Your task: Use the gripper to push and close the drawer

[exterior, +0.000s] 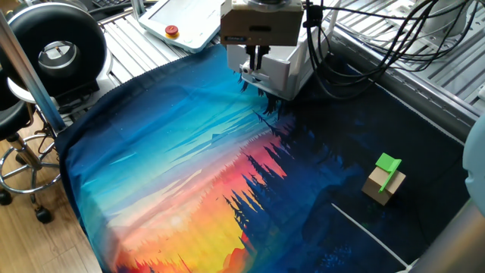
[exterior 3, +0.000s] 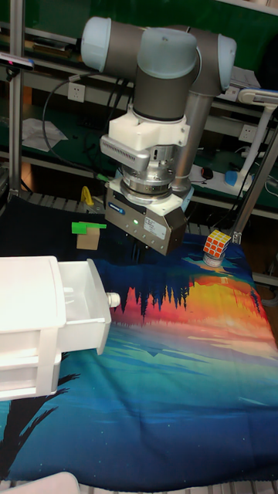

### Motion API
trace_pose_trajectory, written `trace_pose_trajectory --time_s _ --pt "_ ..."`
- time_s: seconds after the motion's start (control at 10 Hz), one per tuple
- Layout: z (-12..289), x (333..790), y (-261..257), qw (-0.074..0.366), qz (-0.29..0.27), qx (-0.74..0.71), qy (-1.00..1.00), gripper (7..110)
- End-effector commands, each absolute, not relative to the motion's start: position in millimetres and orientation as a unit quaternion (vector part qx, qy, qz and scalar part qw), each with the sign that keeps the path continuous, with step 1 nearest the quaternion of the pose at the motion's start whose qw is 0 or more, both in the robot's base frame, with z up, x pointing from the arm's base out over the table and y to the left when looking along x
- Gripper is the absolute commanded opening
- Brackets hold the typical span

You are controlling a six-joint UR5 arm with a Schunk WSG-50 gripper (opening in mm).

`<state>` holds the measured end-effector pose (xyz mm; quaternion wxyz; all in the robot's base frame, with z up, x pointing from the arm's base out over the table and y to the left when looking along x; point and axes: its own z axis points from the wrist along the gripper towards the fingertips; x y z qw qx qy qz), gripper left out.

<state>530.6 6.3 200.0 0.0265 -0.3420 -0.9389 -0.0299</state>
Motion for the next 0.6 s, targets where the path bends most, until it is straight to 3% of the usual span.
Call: trace_pose_trajectory --time_s 0.0,0.5 --pt "201.4 529.7 6.1 0.027 -0.033 -0.343 -0.938 7" --pt "204.1 530.1 5.1 0.026 -0.050 -0.339 -0.939 7"
